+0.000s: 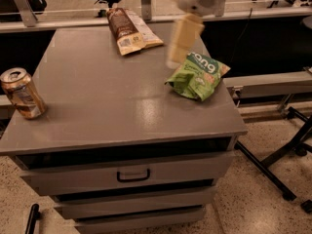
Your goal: Move brown chip bag near orange can
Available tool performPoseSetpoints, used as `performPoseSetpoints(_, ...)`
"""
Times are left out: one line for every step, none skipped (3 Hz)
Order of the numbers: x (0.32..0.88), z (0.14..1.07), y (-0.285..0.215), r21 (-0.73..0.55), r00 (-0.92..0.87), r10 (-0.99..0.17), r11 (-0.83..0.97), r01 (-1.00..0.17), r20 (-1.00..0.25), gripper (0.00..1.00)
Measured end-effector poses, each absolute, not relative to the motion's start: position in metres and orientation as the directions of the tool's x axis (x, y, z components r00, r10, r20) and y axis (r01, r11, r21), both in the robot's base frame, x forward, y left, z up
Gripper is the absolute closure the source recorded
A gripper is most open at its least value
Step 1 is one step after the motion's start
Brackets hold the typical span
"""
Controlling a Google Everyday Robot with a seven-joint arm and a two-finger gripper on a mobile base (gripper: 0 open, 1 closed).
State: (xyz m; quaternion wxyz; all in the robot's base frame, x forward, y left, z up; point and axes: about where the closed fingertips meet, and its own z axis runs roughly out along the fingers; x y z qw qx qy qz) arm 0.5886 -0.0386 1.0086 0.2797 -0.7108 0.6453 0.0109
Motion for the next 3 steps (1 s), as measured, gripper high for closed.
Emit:
performPoseSetpoints(0.651, 1.008, 0.043, -0.388, 0.211, -0.867, -0.022, -0.921, -0.452, 0.00)
performPoseSetpoints(0.666, 1.018, 0.068, -0.407, 0.238, -0.845, -0.026, -0.913, -0.479, 0.00)
performPoseSetpoints(0.666, 1.018, 0.067, -0.407, 0.237, -0.845, -0.025, -0.913, -0.479, 0.00)
